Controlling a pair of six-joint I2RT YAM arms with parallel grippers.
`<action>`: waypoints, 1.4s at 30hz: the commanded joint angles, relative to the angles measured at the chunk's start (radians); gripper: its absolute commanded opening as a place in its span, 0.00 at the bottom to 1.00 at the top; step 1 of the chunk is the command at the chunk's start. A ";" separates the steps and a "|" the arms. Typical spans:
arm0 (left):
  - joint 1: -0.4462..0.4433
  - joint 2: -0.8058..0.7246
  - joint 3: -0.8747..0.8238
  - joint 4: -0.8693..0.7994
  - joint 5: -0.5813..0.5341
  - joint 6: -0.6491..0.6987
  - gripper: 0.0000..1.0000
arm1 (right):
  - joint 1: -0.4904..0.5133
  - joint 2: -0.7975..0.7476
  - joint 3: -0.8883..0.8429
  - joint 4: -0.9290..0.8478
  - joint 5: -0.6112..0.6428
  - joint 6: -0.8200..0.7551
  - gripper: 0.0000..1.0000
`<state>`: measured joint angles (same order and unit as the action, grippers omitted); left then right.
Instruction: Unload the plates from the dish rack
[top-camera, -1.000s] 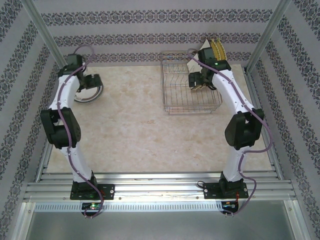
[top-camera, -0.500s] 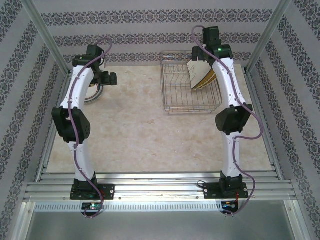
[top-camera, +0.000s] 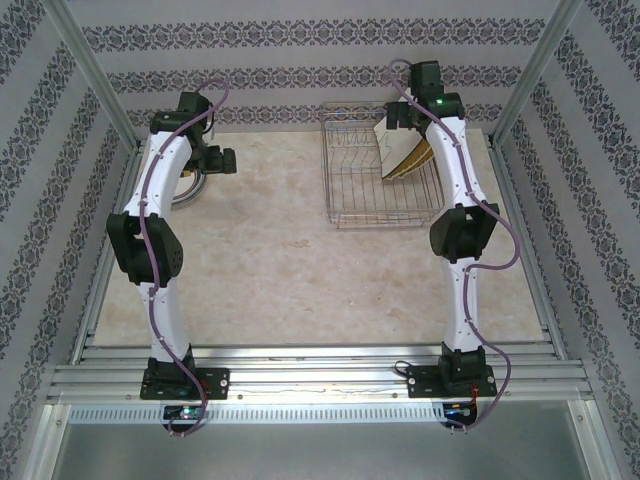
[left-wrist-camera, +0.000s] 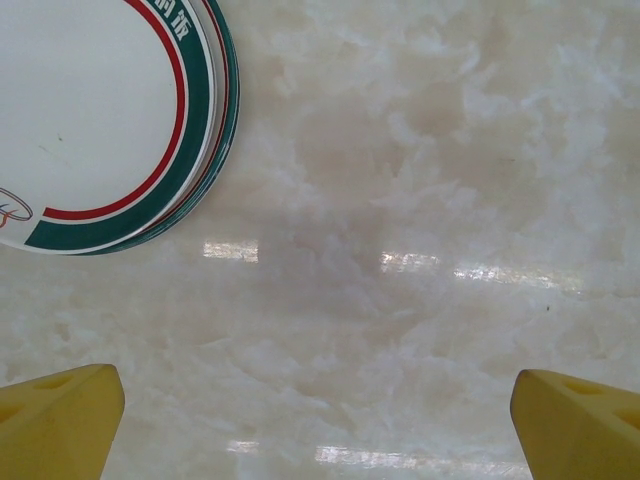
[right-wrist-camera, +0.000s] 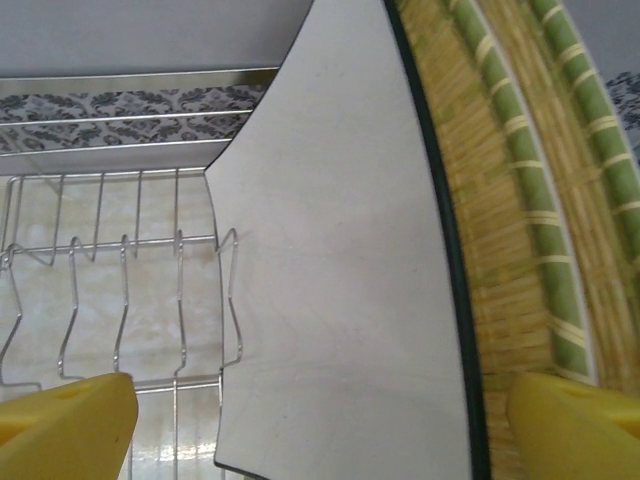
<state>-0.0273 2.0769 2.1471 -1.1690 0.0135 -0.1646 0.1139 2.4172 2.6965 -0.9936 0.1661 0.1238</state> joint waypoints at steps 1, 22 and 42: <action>-0.011 -0.004 0.002 -0.031 -0.024 -0.011 1.00 | 0.003 0.039 0.039 0.009 -0.038 0.004 0.92; -0.011 -0.003 -0.024 -0.023 -0.035 -0.021 1.00 | 0.027 0.085 0.086 0.046 -0.083 0.068 0.48; -0.011 -0.031 -0.047 -0.016 -0.044 -0.024 1.00 | 0.054 0.071 0.077 0.039 -0.101 0.071 0.07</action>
<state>-0.0273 2.0769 2.1048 -1.1683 -0.0120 -0.1730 0.1310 2.4844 2.7537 -0.9489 0.1379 0.1898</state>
